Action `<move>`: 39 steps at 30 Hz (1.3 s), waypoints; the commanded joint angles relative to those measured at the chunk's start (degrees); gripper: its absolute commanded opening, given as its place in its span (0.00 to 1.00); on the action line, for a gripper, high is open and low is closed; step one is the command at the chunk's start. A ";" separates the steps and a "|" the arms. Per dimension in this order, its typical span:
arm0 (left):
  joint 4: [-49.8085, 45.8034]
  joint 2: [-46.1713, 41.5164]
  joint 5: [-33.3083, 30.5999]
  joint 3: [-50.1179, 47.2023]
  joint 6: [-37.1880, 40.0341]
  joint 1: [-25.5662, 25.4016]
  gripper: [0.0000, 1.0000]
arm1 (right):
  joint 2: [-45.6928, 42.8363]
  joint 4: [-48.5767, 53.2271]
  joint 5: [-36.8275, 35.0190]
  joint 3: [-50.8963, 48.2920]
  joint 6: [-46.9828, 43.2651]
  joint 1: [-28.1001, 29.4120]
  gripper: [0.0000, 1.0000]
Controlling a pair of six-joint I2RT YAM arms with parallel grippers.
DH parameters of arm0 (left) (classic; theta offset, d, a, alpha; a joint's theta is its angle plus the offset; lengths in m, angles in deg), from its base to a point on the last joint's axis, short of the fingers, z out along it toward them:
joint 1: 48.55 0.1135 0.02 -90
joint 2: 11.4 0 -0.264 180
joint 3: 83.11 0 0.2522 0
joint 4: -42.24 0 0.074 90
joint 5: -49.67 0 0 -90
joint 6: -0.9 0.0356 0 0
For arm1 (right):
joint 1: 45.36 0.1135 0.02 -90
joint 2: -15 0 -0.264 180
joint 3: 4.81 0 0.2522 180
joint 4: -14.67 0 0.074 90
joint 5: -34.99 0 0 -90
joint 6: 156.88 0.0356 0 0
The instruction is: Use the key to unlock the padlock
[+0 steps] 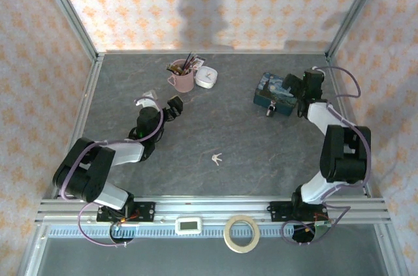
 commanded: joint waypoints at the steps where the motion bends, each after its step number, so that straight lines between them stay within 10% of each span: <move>1: 6.29 0.18 3.53 -0.84 -4.73 0.00 0.99 | 2.90 4.25 1.87 2.12 -1.56 -0.41 1.00; 11: 2.25 -3.43 0.48 -1.33 -2.06 0.04 0.99 | 6.37 1.58 14.16 0.46 -6.00 0.02 0.84; 27: -0.22 -4.83 -0.99 0.54 -1.10 -0.02 0.99 | 5.51 3.41 16.17 -4.20 -11.99 17.39 0.55; 39: -1.79 -7.40 -0.55 0.08 -3.76 -0.41 0.99 | 13.42 -5.54 20.16 2.41 3.04 30.80 0.49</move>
